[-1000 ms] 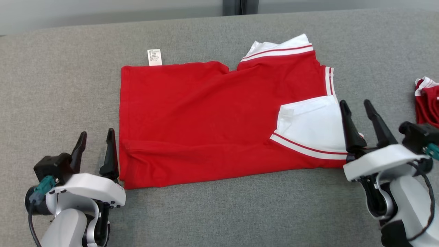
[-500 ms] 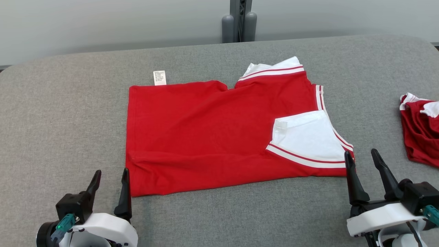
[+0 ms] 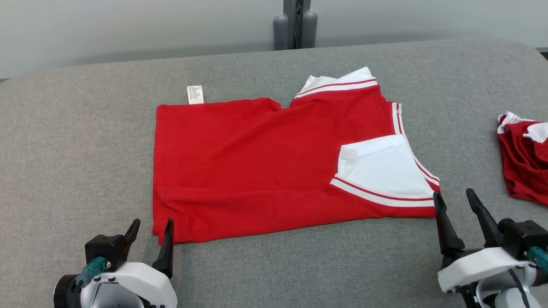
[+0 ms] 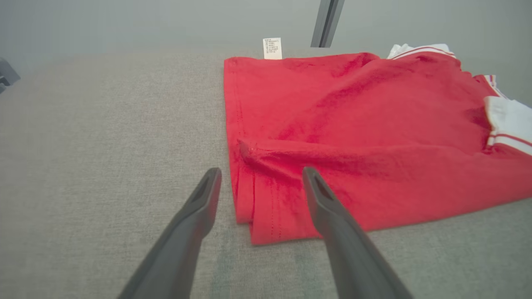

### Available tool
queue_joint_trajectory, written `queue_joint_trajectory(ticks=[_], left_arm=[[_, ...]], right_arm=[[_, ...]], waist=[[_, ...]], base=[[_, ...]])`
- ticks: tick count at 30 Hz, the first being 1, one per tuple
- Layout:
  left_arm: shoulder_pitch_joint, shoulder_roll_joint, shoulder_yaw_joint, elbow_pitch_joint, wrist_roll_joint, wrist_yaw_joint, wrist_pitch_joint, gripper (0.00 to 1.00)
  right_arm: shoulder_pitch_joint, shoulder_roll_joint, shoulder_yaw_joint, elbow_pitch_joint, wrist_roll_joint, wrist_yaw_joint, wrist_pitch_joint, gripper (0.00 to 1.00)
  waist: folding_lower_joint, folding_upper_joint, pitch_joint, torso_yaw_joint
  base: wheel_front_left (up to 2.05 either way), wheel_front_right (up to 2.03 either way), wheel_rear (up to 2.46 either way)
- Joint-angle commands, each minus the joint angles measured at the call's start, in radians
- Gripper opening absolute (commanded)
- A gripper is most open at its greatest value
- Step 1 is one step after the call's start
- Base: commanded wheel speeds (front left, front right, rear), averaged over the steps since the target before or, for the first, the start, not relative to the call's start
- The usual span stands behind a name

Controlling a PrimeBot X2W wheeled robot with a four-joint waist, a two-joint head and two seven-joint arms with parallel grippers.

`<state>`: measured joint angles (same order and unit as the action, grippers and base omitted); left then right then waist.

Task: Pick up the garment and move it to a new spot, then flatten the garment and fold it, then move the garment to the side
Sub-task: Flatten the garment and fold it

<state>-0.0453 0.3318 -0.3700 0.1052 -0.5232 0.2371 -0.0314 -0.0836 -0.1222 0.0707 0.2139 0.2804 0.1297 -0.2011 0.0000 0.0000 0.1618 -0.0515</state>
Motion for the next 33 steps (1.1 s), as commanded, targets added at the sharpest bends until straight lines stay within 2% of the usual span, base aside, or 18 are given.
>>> queue_joint_trajectory(ticks=[1, 12, 19, 20, 21, 22, 23, 26, 33], left_arm=[[-0.024, 0.001, -0.003, 0.013, -0.012, -0.011, 0.014, 1.00], [-0.106, -0.028, -0.011, 0.118, -0.078, -0.063, 0.080, 1.00], [-0.112, -0.046, -0.013, 0.179, -0.133, -0.094, 0.126, 1.00], [-0.112, -0.047, -0.014, 0.182, -0.136, -0.098, 0.127, 0.82], [-0.111, -0.050, -0.015, 0.183, -0.146, -0.106, 0.130, 0.41], [-0.110, -0.053, -0.017, 0.183, -0.152, -0.115, 0.134, 0.01], [-0.109, -0.053, -0.018, 0.181, -0.156, -0.117, 0.135, 0.00], [-0.095, -0.048, -0.010, 0.149, -0.181, -0.134, 0.135, 0.00], [-0.068, -0.024, 0.009, 0.051, -0.198, -0.136, 0.133, 0.00]], right_arm=[[-0.021, -0.012, -0.004, 0.021, -0.002, 0.002, 0.012, 1.00], [-0.134, -0.044, 0.034, 0.194, 0.024, 0.002, 0.064, 1.00], [-0.168, -0.047, 0.056, 0.258, 0.063, 0.002, 0.079, 1.00], [-0.173, -0.049, 0.062, 0.262, 0.069, 0.002, 0.077, 0.75], [-0.175, -0.051, 0.071, 0.270, 0.078, 0.002, 0.087, 0.36], [-0.176, -0.050, 0.080, 0.271, 0.094, 0.002, 0.089, 0.27], [-0.177, -0.052, 0.086, 0.271, 0.106, 0.002, 0.089, 0.00], [-0.175, -0.065, 0.095, 0.253, 0.156, 0.001, 0.086, 0.00], [-0.114, -0.079, 0.079, 0.157, 0.253, 0.001, 0.106, 0.00]], waist=[[0.0000, 0.0000, 0.015, 0.000], [0.0000, 0.0000, 0.115, 0.011], [0.0000, 0.0000, 0.140, 0.016], [0.0000, 0.0000, 0.142, 0.016], [0.0000, 0.0000, 0.143, 0.015], [0.0000, 0.0000, 0.144, 0.015], [0.0000, 0.0000, 0.145, 0.015], [0.0000, 0.0000, 0.144, 0.020], [0.0000, 0.0000, 0.132, 0.037]], base=[[0.00, 0.00, 0.00], [0.00, 0.00, 0.00], [0.00, 0.00, 0.00], [0.00, 0.00, 0.00], [0.00, 0.00, 0.00], [0.00, 0.00, 0.00], [0.00, 0.00, 0.00], [0.00, 0.00, 0.00], [0.00, 0.00, 0.00]])
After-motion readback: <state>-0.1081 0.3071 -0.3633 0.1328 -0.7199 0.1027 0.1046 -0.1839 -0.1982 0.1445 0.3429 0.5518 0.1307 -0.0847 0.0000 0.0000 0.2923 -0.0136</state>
